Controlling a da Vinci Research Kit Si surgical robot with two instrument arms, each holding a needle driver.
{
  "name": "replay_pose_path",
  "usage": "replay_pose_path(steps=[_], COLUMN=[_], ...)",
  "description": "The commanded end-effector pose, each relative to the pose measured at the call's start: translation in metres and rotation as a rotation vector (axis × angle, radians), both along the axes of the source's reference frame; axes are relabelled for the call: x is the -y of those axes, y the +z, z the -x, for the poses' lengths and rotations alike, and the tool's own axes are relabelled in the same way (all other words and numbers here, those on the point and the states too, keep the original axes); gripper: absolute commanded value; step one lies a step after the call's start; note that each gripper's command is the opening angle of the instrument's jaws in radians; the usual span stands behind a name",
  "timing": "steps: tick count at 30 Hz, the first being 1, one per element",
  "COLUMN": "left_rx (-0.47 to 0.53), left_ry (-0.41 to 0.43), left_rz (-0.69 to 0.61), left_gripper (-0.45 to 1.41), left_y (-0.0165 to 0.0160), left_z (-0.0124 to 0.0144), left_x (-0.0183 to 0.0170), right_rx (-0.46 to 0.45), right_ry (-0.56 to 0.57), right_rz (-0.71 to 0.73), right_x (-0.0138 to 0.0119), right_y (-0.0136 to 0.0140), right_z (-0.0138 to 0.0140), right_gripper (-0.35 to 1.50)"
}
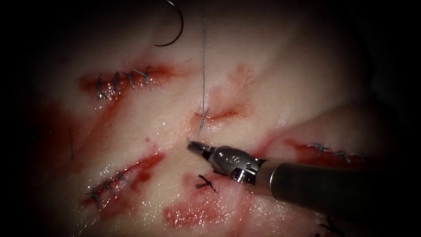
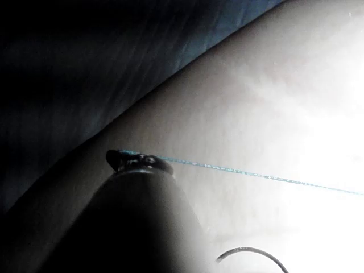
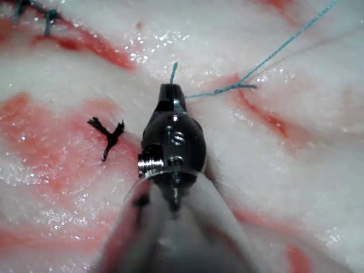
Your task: Wound Closure
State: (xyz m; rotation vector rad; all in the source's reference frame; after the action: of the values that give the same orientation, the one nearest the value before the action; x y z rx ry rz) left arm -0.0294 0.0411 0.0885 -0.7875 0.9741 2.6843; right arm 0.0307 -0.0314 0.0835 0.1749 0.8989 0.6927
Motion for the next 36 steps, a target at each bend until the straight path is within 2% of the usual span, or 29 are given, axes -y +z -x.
replay_pose_path(steps=[1, 5, 6, 7, 8, 9, 12, 13, 19, 21, 22, 26, 28, 32, 33, 35, 36], left_rx=[0.003, -0.004, -0.005, -0.006, -0.006, -0.007, -0.011, -0.012, -0.022, -0.017, -0.014, -0.013, -0.019, -0.031, -0.04, -0.053, -0.063], left_ry=[0.004, 0.011, 0.013, 0.017, 0.017, 0.019, 0.026, 0.028, 0.043, 0.057, 0.071, 0.089, 0.102, 0.121, 0.132, 0.149, 0.161], left_rz=[-0.001, -0.018, -0.017, -0.022, -0.022, -0.022, -0.022, -0.022, -0.024, -0.025, -0.026, -0.032, -0.035, -0.034, -0.039, -0.046, -0.049], left_gripper=[-0.45, -0.45, -0.45, -0.45, -0.45, -0.45, -0.45, -0.45, -0.45, -0.45, -0.45, -0.45, -0.45, -0.45, -0.45, -0.45, -0.45], left_y=[-0.0002, -0.0018, -0.0022, -0.0032, -0.0032, -0.0036, -0.0052, -0.0059, -0.0089, -0.0098, -0.0107, -0.0117, -0.0118, -0.0117, -0.0114, -0.011, -0.0109], left_z=[0.0003, -0.0003, -0.0005, -0.0008, -0.0008, -0.0009, -0.0013, -0.0014, -0.0014, -0.0014, -0.0014, -0.0017, -0.002, -0.0028, -0.003, -0.003, -0.003], left_x=[-0.0003, 0.0035, 0.0043, 0.0061, 0.0061, 0.0068, 0.0093, 0.0104, 0.0152, 0.0168, 0.0183, 0.0207, 0.0219, 0.0238, 0.0247, 0.026, 0.0265], right_rx=[0.008, 0.002, -0.009, -0.029, -0.029, -0.04, -0.052, -0.063, -0.121, -0.127, -0.142, -0.221, -0.242, -0.262, -0.306, -0.346, -0.377], right_ry=[0.02, 0.041, 0.049, 0.071, 0.071, 0.089, 0.129, 0.145, 0.197, 0.204, 0.197, 0.209, 0.211, 0.231, 0.273, 0.304, 0.325], right_rz=[0.012, 0.024, 0.03, 0.039, 0.039, 0.036, 0.024, 0.01, -0.025, -0.038, -0.052, -0.075, -0.078, -0.108, -0.143, -0.162, -0.171], right_x=[-0.0005, -0.0013, -0.0016, -0.0019, -0.0019, -0.0021, -0.0029, -0.0031, -0.0044, -0.0047, -0.0052, -0.0073, -0.0087, -0.0103, -0.0109, -0.0116, -0.0122], right_y=[0.0008, 0.0015, 0.0016, 0.0016, 0.0016, 0.0015, 0.0008, 0.0005, -0.0011, -0.0015, -0.0019, -0.0031, -0.0032, -0.0017, -0.0005, 0.0004, 0.0008], right_z=[-0.0006, -0.0003, -0.0002, 0.0, 0.0, 0.0002, 0.0005, 0.0006, 0.0018, 0.0023, 0.003, 0.005, 0.0059, 0.0067, 0.0069, 0.0069, 0.0069], right_gripper=[-0.35, -0.35, -0.13, 0.19, 0.19, 0.32, 0.88, 1.01, 1.31, 1.33, 1.28, 1.08, 0.76, 0.46, 0.19, 0.04, 0.04])
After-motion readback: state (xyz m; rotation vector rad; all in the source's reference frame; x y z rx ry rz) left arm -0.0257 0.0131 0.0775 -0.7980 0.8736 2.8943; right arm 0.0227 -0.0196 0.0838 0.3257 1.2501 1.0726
